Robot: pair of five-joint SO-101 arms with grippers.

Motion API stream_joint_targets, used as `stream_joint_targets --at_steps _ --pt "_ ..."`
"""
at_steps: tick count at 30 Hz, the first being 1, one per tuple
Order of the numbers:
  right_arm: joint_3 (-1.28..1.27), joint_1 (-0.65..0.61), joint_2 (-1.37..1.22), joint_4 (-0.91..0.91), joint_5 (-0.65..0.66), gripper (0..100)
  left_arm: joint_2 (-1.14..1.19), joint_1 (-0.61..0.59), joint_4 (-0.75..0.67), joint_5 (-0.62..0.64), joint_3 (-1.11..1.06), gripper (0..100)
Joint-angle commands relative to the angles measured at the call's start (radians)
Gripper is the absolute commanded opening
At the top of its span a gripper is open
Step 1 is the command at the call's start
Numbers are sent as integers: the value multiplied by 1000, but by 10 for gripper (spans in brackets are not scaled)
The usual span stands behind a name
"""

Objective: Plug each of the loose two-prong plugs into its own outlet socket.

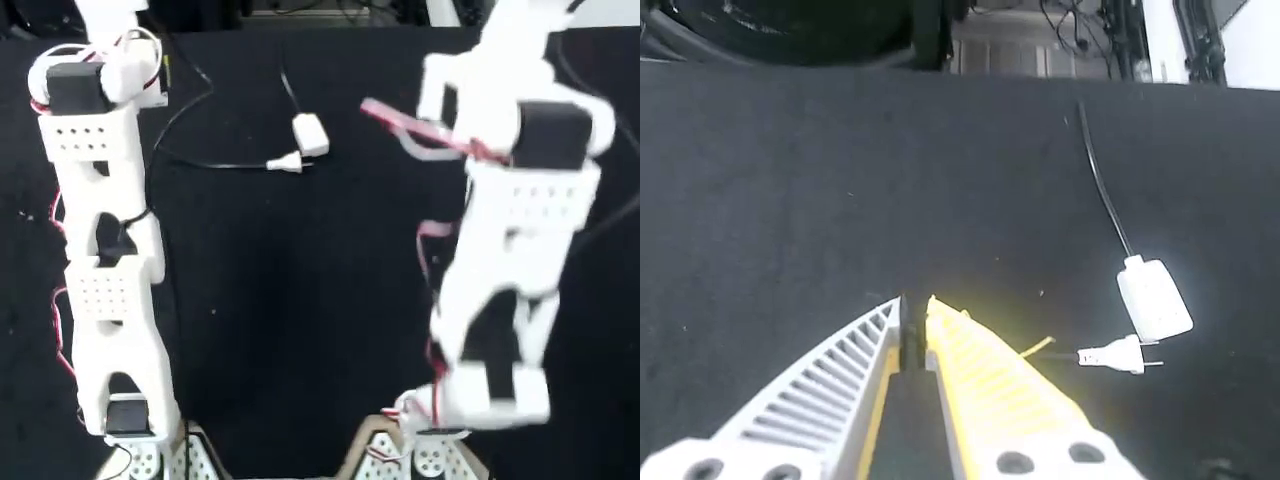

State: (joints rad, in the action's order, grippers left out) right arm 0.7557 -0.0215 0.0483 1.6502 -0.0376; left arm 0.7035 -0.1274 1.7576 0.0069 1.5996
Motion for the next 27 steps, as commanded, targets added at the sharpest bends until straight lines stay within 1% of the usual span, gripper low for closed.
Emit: stream_joint_targets --at_steps 1,4,7,10,12,15,19,22,25,26,27 --pt "-383 -71 191 -250 14 11 -110 -7 8 14 -81 58" --pt "-731 -109 283 -583 17 11 -172 2 8 14 -177 58" --pt "-1047 -133 338 -991 20 11 -204 30 3 12 -243 58" --pt "-1273 -157 323 -1421 12 11 -206 41 3 12 -277 58" --pt "-1348 -163 269 -1599 12 11 -206 41 3 14 -285 58" --pt "-1323 -161 131 -1702 12 11 -206 36 3 14 -288 58" --pt "-1152 -107 -85 -1718 12 11 -206 36 3 12 -288 58" --pt "-1041 -80 -231 -1676 12 11 -206 38 3 12 -289 58" --pt "-1023 -121 -239 -1540 11 11 -206 39 3 14 -289 58" --pt "-1021 -133 -226 -1519 -8 11 -206 39 3 14 -289 58" --pt "-1024 -135 -214 -1531 -63 11 -206 39 3 14 -289 58"
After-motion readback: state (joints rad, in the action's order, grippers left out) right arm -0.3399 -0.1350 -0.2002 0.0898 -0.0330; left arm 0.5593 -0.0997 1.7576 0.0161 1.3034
